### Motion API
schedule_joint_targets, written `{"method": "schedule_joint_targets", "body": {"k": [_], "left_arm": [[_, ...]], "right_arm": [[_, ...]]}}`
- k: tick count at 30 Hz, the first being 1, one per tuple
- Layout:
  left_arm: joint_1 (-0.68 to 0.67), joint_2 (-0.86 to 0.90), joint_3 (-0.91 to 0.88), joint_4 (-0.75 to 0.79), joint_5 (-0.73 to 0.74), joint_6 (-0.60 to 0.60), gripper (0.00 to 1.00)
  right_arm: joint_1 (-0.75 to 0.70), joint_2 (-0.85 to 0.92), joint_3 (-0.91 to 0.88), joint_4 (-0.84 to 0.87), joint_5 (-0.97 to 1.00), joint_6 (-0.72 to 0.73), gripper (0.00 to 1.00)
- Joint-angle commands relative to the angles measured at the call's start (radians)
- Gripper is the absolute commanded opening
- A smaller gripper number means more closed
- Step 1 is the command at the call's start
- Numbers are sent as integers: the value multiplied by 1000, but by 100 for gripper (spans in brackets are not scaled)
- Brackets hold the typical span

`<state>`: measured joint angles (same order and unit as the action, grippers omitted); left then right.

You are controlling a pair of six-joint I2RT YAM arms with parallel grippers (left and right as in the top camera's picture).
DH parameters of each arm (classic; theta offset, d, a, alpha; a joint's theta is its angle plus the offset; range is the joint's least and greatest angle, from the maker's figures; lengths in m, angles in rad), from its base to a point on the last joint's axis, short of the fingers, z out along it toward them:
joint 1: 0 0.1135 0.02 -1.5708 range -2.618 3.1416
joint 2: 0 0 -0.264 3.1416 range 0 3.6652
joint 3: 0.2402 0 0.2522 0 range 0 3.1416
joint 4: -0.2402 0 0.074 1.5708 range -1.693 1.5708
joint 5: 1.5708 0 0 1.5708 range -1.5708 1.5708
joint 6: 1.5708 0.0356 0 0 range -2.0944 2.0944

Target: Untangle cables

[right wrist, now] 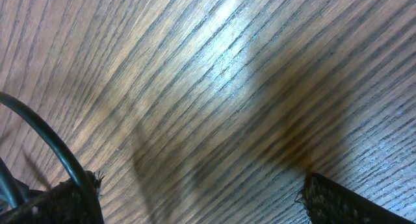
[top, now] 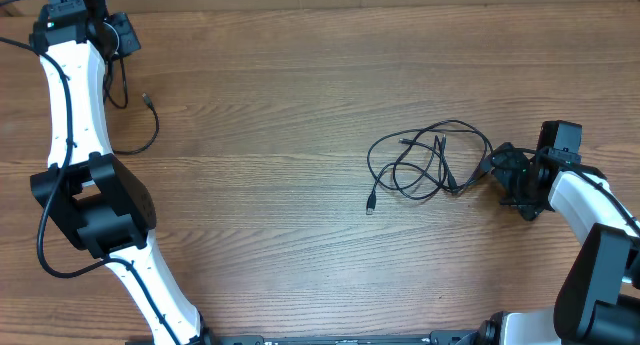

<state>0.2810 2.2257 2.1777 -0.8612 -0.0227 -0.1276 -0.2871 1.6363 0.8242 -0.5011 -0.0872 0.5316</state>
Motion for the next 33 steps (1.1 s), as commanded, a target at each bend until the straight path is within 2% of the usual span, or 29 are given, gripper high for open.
{"method": "schedule_joint_targets", "body": {"k": [1,5,8,10,12,13,14,15,23,25,28,33], "left_arm": [[-6,-14,11,14,-97,-3,6],[-5,-17,53,58,-334,-2,4],[-5,-17,95,77,-420,1,5],[-4,-17,101,74,-484,0,10],[-4,-14,98,54,-512,-6,32],[-4,-13,93,43,-505,-21,57],[-5,-13,86,26,-486,-47,96],[-5,-13,86,8,-464,-64,99],[-34,-85,165,-132,-320,-82,100],[-42,-122,205,-184,-233,-84,100],[-53,-214,226,-269,-21,-116,99],[-76,-315,226,-370,122,-151,100]], "right_arm": [[-14,76,-71,-16,59,7,100],[-14,76,-71,-16,59,7,100],[-14,76,-71,-16,59,7,100],[-14,76,-71,-16,59,7,100],[-14,76,-71,-16,59,7,100],[-14,76,-71,-16,59,7,100],[-14,76,-71,-16,59,7,100],[-14,76,-71,-16,59,7,100],[-14,76,-71,-16,59,7,100],[-14,76,-71,-16,59,7,100],[-14,76,-71,-16,59,7,100],[-14,76,-71,-16,59,7,100]]}}
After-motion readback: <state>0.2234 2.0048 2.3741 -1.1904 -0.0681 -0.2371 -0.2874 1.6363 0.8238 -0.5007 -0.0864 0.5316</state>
